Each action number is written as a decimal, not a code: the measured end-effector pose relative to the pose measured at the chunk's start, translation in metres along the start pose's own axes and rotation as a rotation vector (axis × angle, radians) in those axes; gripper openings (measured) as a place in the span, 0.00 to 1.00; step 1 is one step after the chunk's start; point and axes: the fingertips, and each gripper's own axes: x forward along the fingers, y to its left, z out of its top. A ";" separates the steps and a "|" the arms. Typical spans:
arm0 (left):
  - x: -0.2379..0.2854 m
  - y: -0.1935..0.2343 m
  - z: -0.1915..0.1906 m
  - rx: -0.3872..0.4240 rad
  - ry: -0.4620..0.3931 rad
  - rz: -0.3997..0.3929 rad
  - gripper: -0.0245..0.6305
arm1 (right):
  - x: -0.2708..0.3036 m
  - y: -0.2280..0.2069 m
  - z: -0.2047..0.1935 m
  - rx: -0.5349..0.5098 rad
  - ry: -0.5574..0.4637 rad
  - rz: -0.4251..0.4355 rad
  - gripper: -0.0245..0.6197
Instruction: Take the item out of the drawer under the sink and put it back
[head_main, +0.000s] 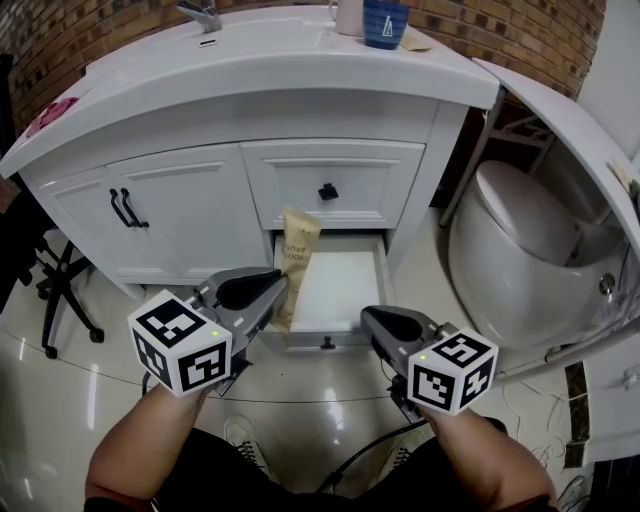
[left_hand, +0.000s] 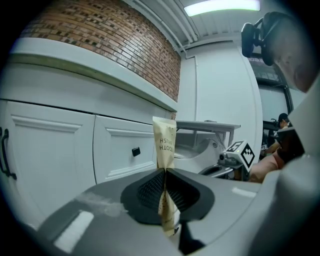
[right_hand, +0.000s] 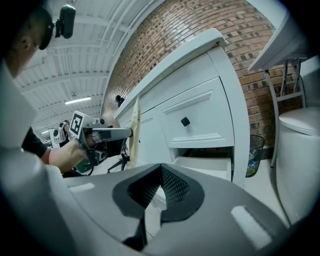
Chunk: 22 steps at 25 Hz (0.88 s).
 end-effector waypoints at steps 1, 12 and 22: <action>0.005 0.005 0.003 0.012 0.004 0.007 0.07 | -0.001 0.000 0.001 -0.001 -0.003 -0.001 0.04; 0.085 0.038 -0.036 0.116 0.199 0.013 0.07 | -0.011 -0.012 0.014 0.012 -0.042 -0.025 0.04; 0.144 0.055 -0.108 0.201 0.492 -0.031 0.07 | -0.011 -0.010 0.009 0.054 -0.022 0.013 0.04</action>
